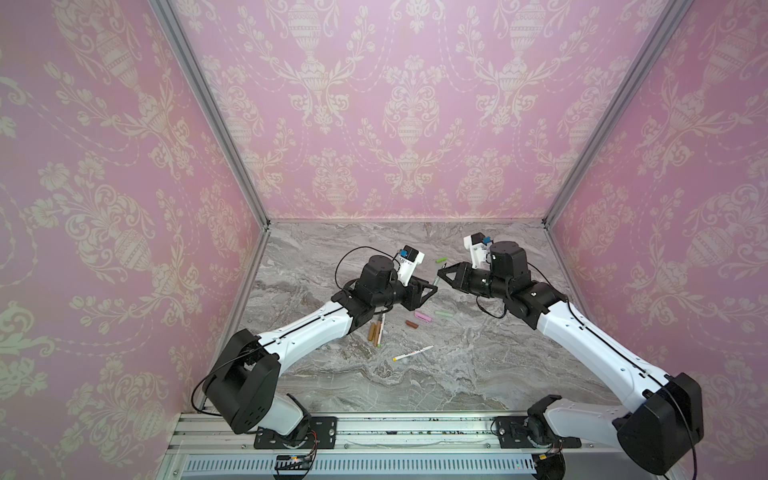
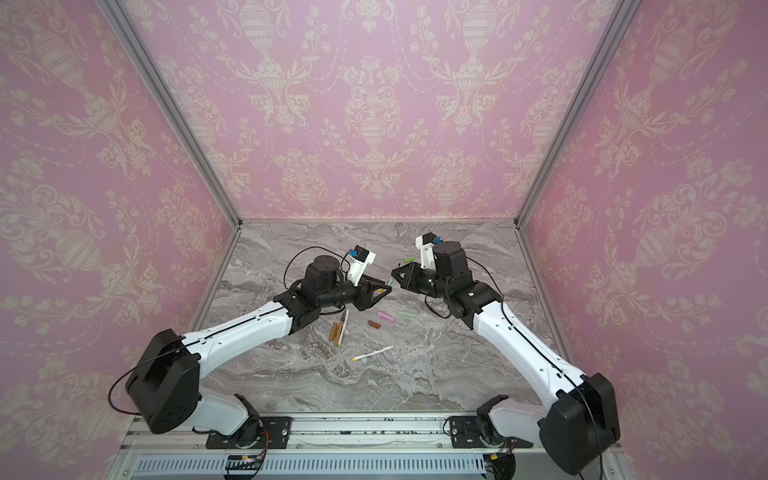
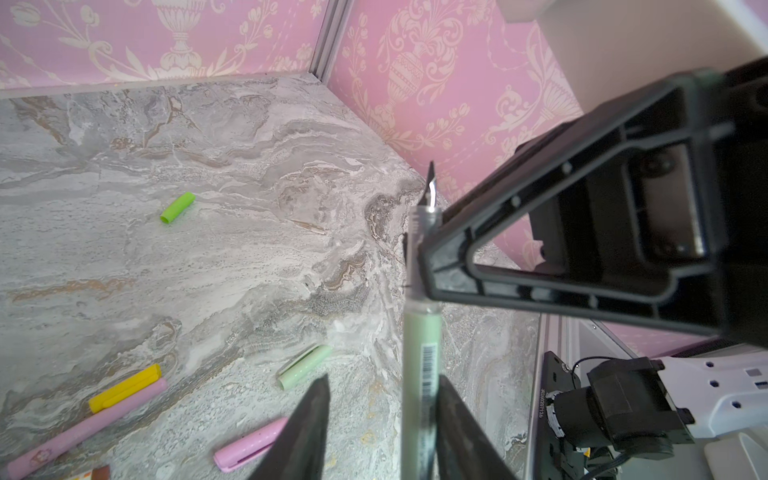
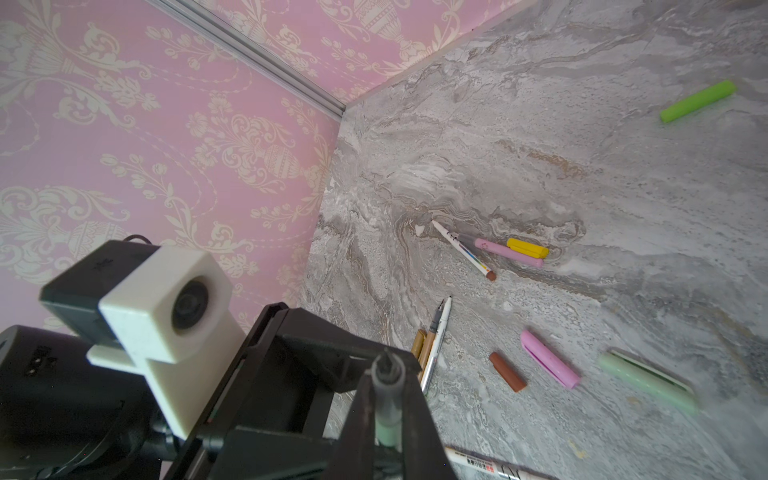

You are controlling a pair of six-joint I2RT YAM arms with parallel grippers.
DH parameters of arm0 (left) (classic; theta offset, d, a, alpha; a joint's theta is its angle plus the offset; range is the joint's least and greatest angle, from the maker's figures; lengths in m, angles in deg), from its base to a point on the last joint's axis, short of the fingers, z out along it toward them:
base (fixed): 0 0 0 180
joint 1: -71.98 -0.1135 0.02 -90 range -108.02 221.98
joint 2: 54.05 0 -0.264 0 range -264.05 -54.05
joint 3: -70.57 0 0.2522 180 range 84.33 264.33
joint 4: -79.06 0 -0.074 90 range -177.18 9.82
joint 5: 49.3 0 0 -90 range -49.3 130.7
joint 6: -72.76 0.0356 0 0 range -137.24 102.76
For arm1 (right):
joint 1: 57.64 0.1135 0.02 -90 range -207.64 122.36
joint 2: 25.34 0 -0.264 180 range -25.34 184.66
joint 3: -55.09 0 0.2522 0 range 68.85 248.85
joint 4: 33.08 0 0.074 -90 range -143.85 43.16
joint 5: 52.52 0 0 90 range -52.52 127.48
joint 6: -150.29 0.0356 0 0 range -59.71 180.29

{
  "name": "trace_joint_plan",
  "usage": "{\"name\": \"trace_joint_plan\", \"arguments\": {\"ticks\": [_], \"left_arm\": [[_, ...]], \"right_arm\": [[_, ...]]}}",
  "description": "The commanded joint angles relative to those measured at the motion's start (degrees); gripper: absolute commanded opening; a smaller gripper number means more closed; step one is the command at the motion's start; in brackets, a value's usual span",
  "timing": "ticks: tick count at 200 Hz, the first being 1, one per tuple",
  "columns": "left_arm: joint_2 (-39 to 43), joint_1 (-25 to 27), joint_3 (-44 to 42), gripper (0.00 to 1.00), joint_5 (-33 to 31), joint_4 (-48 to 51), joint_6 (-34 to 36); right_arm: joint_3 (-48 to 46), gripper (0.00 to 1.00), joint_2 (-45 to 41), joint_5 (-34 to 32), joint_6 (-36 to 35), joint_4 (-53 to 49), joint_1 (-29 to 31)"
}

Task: Insert the pens into the pen caps
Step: 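Pass the light-green pen from the right gripper to the left gripper, then hold the pen upright in the left gripper while the right gripper nears the cap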

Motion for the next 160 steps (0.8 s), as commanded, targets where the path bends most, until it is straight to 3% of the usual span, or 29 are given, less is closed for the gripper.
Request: {"name": "trace_joint_plan", "arguments": {"ticks": [1, 29, 56, 77, 96, 124, 160], "left_arm": [[-0.5, 0.3, 1.8, 0.28, 0.7, 0.6, 0.2], [-0.1, 0.4, 2.0, 0.11, -0.6, 1.8, 0.5], [1.0, 0.4, 1.3, 0.03, -5.4, 4.4, 0.7], [3.0, 0.3, 0.4, 0.0, -15.2, 9.4, 1.3], [5.3, 0.3, -1.1, 0.0, -25.4, 14.1, 1.4], [8.5, -0.5, -3.8, 0.0, -33.9, 17.7, 0.2], [13.0, -2.5, -7.6, 0.0, -34.5, 17.5, -0.7]], "right_arm": [[-0.4, 0.0, -0.8, 0.7, 0.7, 1.9, -0.1], [-0.3, 0.0, -0.6, 0.0, 0.1, 1.2, -0.2], [0.8, 0.18, 0.1, -1.1, -1.3, -1.8, -0.2], [2.4, 0.52, 0.3, -3.6, -3.4, -8.1, -0.2], [4.5, 0.68, 1.1, -8.0, -6.4, -17.1, -0.2], [6.8, 0.77, 4.0, -12.8, -10.3, -26.6, -0.2], [7.0, 0.8, 9.7, -9.3, -6.0, -28.8, -0.2]]}}
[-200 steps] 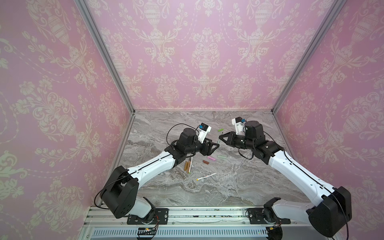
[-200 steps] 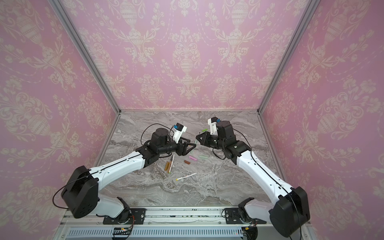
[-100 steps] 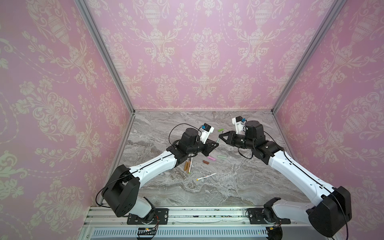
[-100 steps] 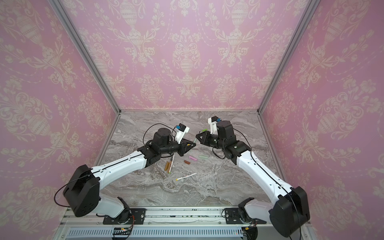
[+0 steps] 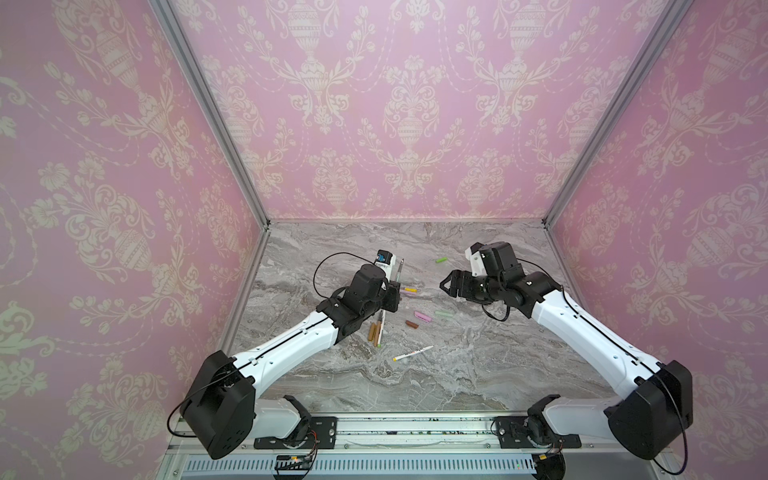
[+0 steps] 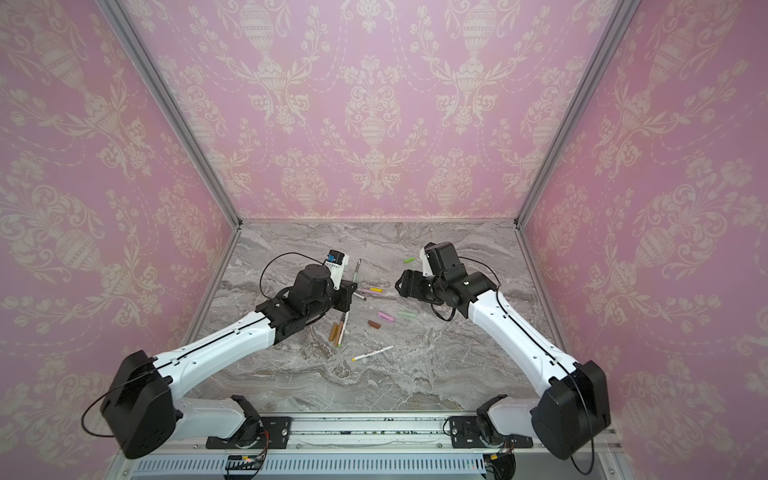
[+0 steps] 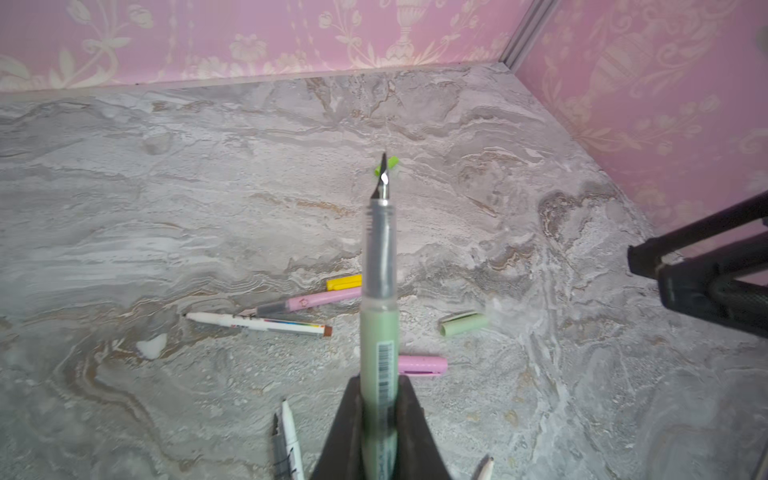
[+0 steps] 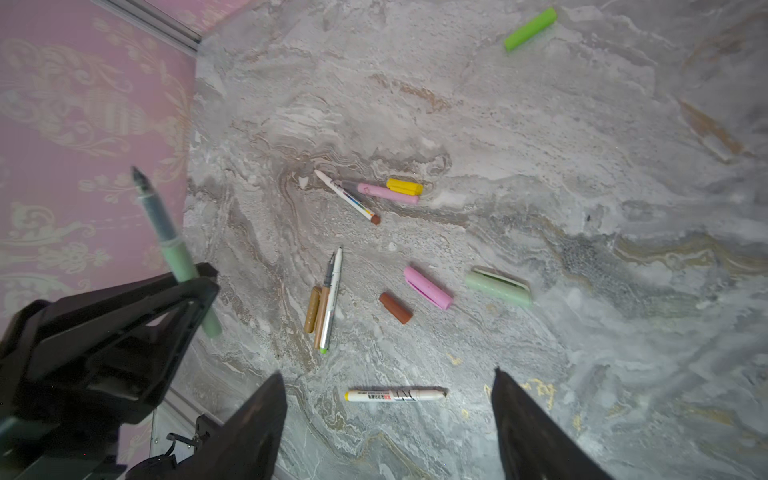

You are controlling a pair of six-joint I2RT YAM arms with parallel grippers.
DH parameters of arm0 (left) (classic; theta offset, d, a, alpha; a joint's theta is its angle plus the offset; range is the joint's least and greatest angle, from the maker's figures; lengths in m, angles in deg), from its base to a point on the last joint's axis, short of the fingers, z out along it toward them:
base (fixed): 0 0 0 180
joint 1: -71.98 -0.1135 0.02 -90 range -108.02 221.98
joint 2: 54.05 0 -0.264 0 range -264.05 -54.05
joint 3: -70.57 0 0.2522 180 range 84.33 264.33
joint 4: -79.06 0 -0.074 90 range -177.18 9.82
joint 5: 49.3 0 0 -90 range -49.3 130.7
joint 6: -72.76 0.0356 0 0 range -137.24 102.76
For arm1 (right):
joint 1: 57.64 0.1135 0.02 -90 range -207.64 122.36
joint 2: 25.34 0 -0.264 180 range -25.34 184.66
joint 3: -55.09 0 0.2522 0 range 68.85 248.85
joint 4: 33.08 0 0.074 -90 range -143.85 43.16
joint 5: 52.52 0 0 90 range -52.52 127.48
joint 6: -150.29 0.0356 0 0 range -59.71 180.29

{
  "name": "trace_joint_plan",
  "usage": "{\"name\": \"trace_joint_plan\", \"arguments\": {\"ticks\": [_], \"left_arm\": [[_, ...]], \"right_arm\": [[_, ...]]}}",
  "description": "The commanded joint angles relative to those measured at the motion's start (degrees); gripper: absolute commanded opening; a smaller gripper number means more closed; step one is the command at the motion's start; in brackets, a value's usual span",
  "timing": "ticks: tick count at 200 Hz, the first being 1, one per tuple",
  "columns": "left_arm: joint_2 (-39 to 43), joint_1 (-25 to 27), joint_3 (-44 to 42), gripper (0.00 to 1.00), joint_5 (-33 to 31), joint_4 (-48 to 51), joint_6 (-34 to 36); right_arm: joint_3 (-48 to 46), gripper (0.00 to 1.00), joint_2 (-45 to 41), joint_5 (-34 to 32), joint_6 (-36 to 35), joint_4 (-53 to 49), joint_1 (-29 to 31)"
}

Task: Insert the pens into the pen caps
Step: 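Hold the pen upright in the left gripper while the right gripper nears the cap, then grasp the light-green cap with the right gripper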

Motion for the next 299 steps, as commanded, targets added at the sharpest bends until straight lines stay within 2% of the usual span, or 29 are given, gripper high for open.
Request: {"name": "trace_joint_plan", "arguments": {"ticks": [1, 26, 64, 96, 170, 233, 259, 299], "left_arm": [[3.1, -1.3, -2.3, 0.0, -4.8, 2.7, -1.1], [5.6, -2.4, -4.6, 0.0, -5.0, 2.0, -1.6], [7.3, -3.0, -6.7, 0.0, -4.4, 0.9, -1.7], [8.3, -3.3, -7.7, 0.0, -3.9, 0.4, -0.9], [9.8, -3.9, -8.0, 0.0, -3.5, 0.4, 0.1], [11.7, -4.4, -8.0, 0.0, -4.2, 1.0, 0.4], [12.2, -4.7, -8.0, 0.0, -4.2, 1.1, 0.6], [12.5, -5.1, -8.0, 0.0, -3.7, 1.3, 0.9]], "right_arm": [[0.3, 0.8, 3.4, 0.8, 1.6, -5.2, -0.1], [-0.8, 0.81, 6.8, 2.1, 6.4, -3.2, -0.1], [-5.4, 0.81, 11.9, 6.1, 16.9, 6.3, 0.2], [-5.7, 0.81, 17.4, 7.1, 19.9, 10.0, 0.9], [1.1, 0.78, 27.0, 3.1, 17.9, 7.2, 0.8], [9.5, 0.7, 32.0, -8.2, 14.4, -2.5, 0.7], [11.5, 0.64, 34.1, -10.5, 13.4, -4.4, 0.6], [11.3, 0.46, 35.7, -10.9, 13.2, -4.2, 0.8]]}}
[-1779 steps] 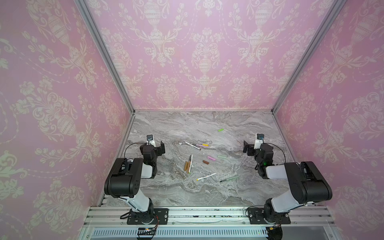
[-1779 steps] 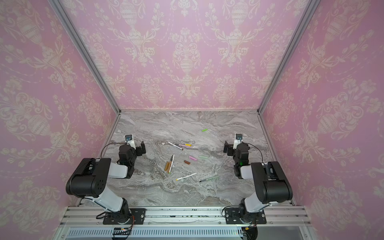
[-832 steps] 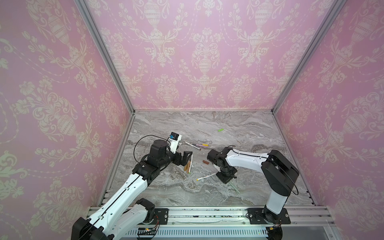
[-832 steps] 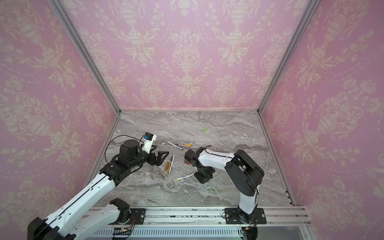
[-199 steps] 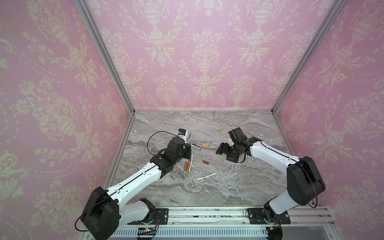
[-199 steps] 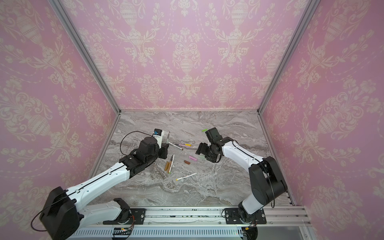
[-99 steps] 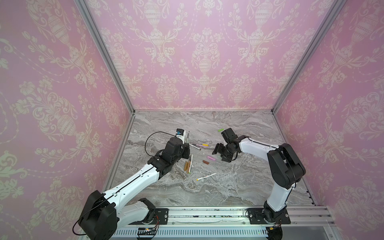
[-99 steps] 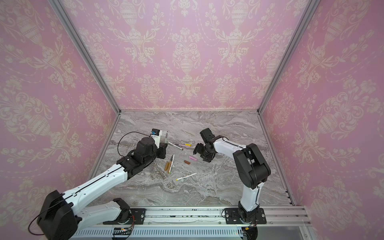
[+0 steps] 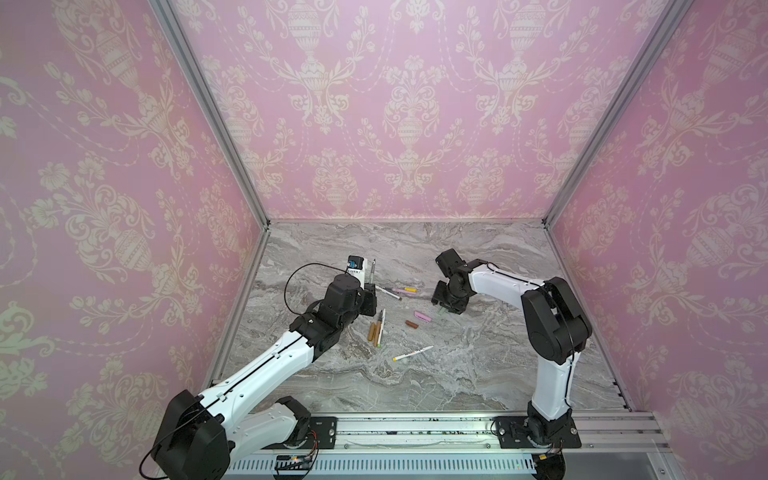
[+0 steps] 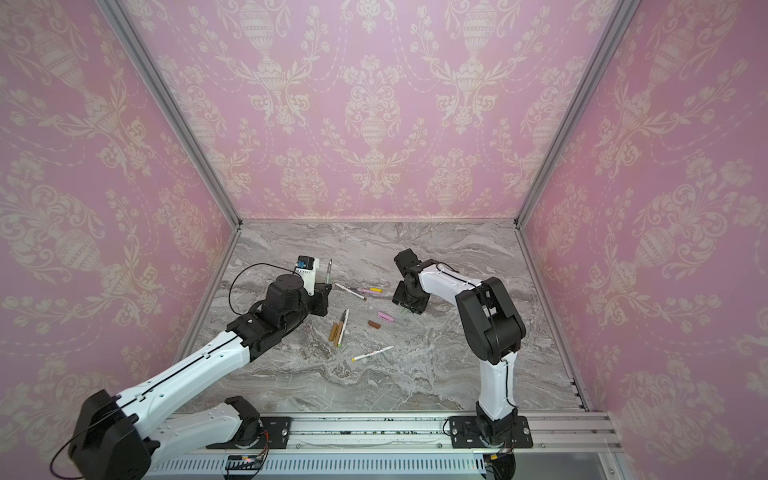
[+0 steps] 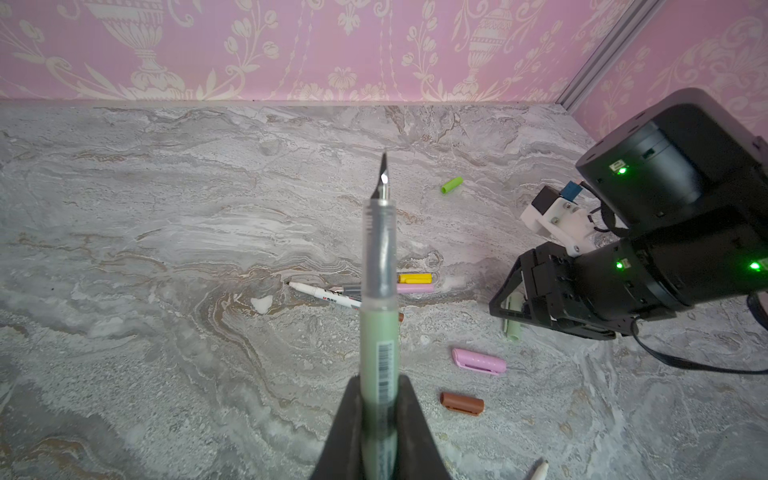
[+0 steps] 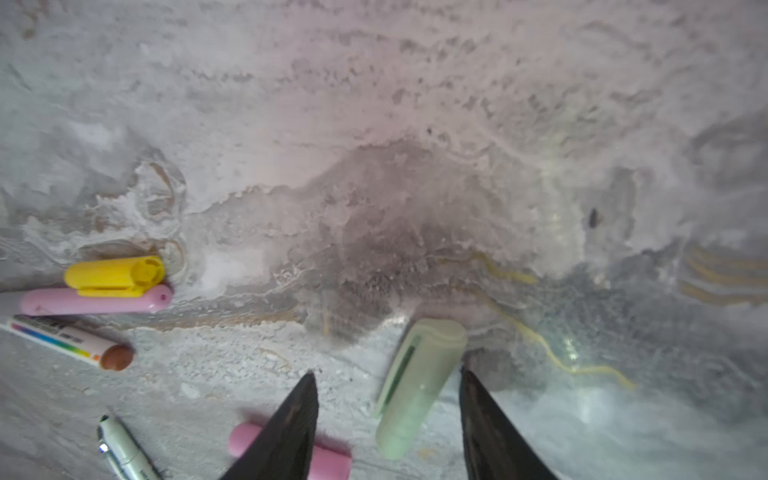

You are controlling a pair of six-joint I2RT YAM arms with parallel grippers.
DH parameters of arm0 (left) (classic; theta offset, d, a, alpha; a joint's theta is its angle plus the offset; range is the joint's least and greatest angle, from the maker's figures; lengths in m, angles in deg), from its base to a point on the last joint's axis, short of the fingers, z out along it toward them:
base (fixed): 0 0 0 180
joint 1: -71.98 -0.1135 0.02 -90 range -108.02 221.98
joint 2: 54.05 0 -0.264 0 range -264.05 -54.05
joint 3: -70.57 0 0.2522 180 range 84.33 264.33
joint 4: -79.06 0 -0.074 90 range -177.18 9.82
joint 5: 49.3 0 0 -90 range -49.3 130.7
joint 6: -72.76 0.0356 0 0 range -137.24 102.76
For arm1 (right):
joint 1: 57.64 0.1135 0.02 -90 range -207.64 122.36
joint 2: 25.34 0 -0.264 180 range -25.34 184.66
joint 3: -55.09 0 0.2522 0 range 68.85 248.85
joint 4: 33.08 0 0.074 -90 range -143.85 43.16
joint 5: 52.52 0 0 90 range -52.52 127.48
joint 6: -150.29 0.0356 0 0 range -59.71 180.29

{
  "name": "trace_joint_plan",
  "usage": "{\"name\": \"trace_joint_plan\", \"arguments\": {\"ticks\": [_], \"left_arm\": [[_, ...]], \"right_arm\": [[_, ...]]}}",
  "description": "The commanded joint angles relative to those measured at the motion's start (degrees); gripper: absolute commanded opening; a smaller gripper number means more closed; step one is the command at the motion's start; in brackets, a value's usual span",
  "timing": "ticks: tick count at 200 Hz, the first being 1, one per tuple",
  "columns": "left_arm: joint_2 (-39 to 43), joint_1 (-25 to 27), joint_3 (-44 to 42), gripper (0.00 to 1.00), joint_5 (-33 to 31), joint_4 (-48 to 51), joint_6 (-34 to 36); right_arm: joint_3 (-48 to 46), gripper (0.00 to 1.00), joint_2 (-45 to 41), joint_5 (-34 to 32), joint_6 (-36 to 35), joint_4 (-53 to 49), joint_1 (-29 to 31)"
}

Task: Insert the pens into the pen caps
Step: 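Grasp the light-green cap with the right gripper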

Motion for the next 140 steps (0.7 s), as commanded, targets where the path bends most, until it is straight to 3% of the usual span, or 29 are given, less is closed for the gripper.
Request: {"name": "trace_joint_plan", "arguments": {"ticks": [1, 56, 75, 108, 140], "left_arm": [[1.0, -0.8, -0.6, 0.0, -0.3, 0.6, 1.4], [0.8, -0.8, -0.6, 0.0, 0.2, 0.4, 1.3], [0.6, -0.8, -0.6, 0.0, 0.5, 0.7, 1.2], [0.6, -0.8, -0.2, 0.0, 0.8, 1.5, 1.1], [0.3, -0.8, 0.4, 0.0, 1.2, 2.0, 0.6]], "right_arm": [[0.4, 0.45, 1.4, -2.2, -0.8, -2.5, 0.0], [-1.3, 0.17, 1.8, -3.6, -1.0, -1.1, 0.6], [-1.4, 0.12, 2.6, -3.8, -1.0, -0.5, 0.9], [-1.6, 0.11, 4.2, -4.1, -1.0, 0.7, 1.4], [-1.3, 0.17, 5.5, -4.9, -1.5, 1.1, 1.6]]}}
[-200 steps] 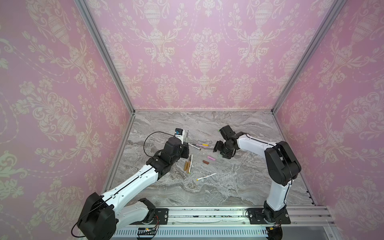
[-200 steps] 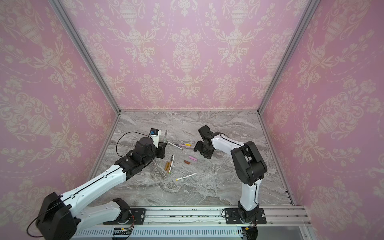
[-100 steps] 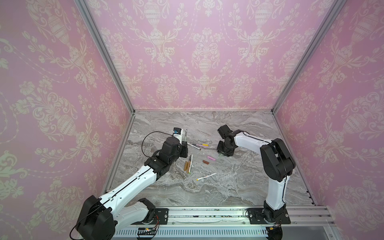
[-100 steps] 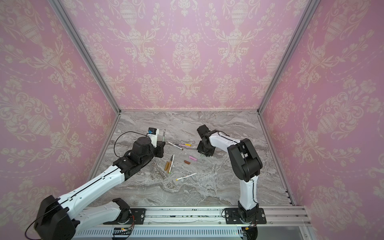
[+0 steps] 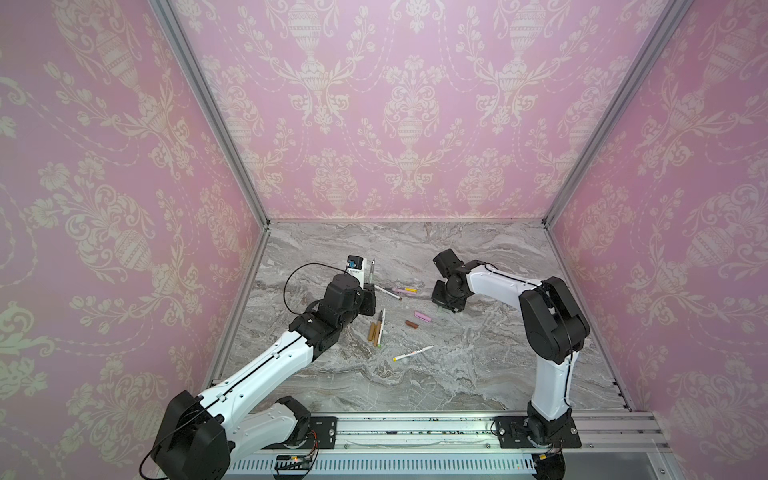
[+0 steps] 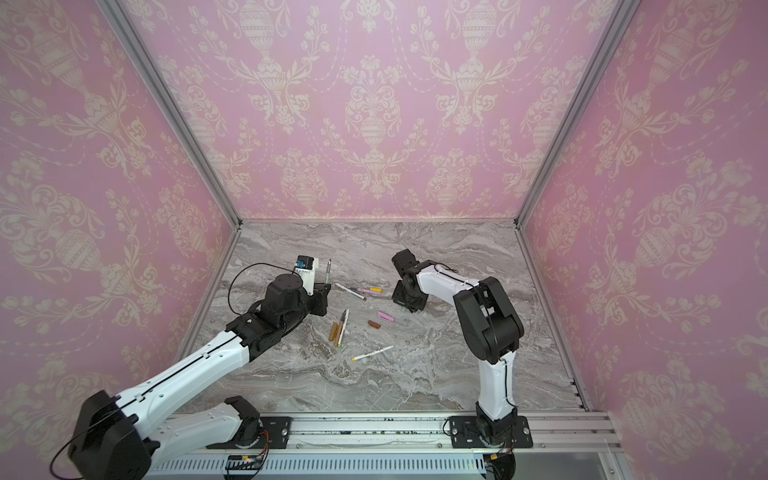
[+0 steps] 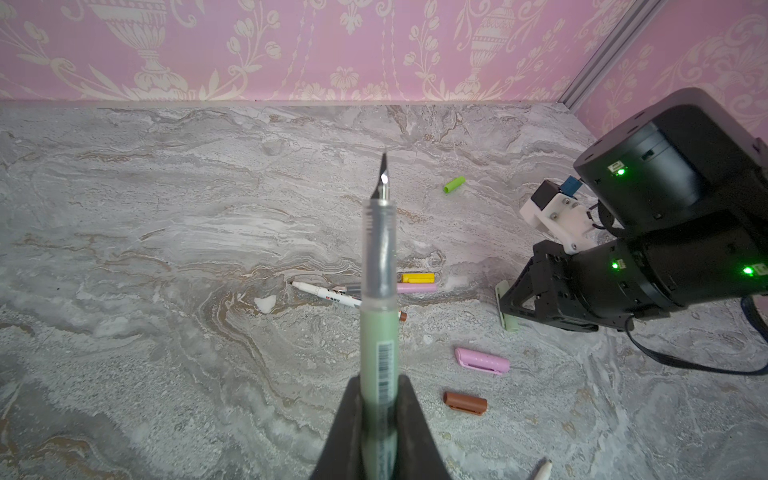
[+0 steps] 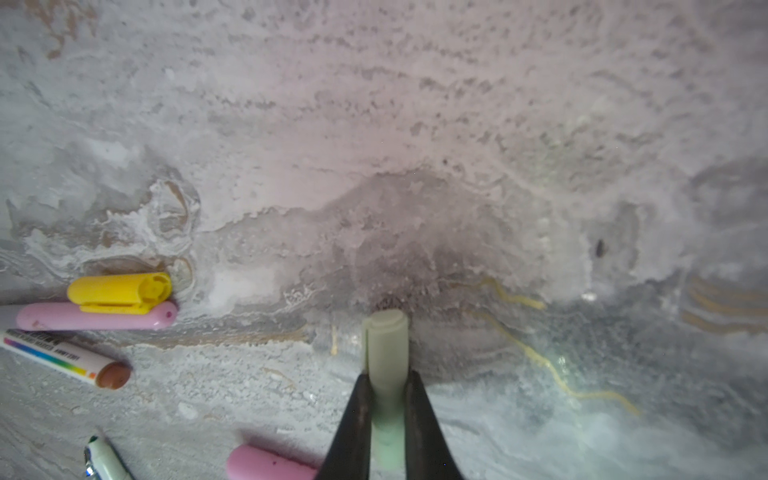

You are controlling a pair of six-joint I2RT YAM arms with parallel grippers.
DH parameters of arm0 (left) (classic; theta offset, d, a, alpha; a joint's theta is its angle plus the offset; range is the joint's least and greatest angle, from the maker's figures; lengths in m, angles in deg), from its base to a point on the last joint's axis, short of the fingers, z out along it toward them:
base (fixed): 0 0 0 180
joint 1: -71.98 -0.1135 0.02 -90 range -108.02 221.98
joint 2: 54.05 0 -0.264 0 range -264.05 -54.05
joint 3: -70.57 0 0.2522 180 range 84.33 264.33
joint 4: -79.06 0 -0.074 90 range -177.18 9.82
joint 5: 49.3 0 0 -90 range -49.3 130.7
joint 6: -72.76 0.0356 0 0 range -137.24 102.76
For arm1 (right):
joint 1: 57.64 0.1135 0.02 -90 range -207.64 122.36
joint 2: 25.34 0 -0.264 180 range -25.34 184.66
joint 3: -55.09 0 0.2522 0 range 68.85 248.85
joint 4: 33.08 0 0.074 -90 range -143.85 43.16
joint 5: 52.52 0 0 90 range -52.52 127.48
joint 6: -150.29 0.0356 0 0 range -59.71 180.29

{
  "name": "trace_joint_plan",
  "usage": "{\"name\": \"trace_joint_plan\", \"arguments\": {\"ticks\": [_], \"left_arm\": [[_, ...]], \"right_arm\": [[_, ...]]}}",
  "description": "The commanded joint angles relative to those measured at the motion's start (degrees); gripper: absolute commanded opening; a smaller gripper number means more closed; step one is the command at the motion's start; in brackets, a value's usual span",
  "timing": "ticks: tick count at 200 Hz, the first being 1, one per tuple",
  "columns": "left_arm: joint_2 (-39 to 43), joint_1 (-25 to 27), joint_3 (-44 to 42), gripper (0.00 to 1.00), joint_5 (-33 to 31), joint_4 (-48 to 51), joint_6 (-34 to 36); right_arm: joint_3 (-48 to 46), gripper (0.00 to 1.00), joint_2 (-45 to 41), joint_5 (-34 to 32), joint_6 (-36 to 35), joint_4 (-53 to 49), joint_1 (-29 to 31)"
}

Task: Insert the pens into the pen caps
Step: 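Grasp the light-green cap with the right gripper, then lift the cap and bring it above the pen tip in the left gripper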

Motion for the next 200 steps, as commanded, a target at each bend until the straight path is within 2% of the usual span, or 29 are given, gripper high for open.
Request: {"name": "trace_joint_plan", "arguments": {"ticks": [1, 45, 92, 116, 144, 179, 200], "left_arm": [[0.3, -0.6, 0.4, 0.0, 1.1, 1.6, 0.2], [0.0, -0.6, 0.8, 0.0, 1.7, 2.0, -0.7], [-0.9, -0.6, 1.4, 0.0, 2.7, 2.3, -1.6], [-2.2, -0.5, 2.1, 0.0, 4.1, 2.6, -1.3], [-4.6, -0.3, 3.3, 0.0, 11.0, 1.8, 0.4], [-8.5, 1.2, 4.7, 0.0, 22.5, -0.8, 1.2], [-11.0, 2.3, 5.7, 0.0, 26.9, -2.0, 0.7]], "right_arm": [[-1.2, 0.17, 4.9, -2.4, -1.0, -1.4, 0.7], [-0.5, 0.2, 6.4, -3.6, -2.4, -1.9, 1.1], [-1.9, 0.05, 1.5, -6.0, -3.6, -1.2, 1.1], [-1.5, 0.05, -4.1, -6.8, -4.6, -1.8, 1.1], [0.1, 0.05, -11.9, -7.2, -5.9, -2.6, 1.0], [1.3, 0.05, -20.0, -1.3, -5.9, -0.4, -0.9], [1.3, 0.05, -23.6, 2.1, -5.1, 1.6, -1.6]]}}
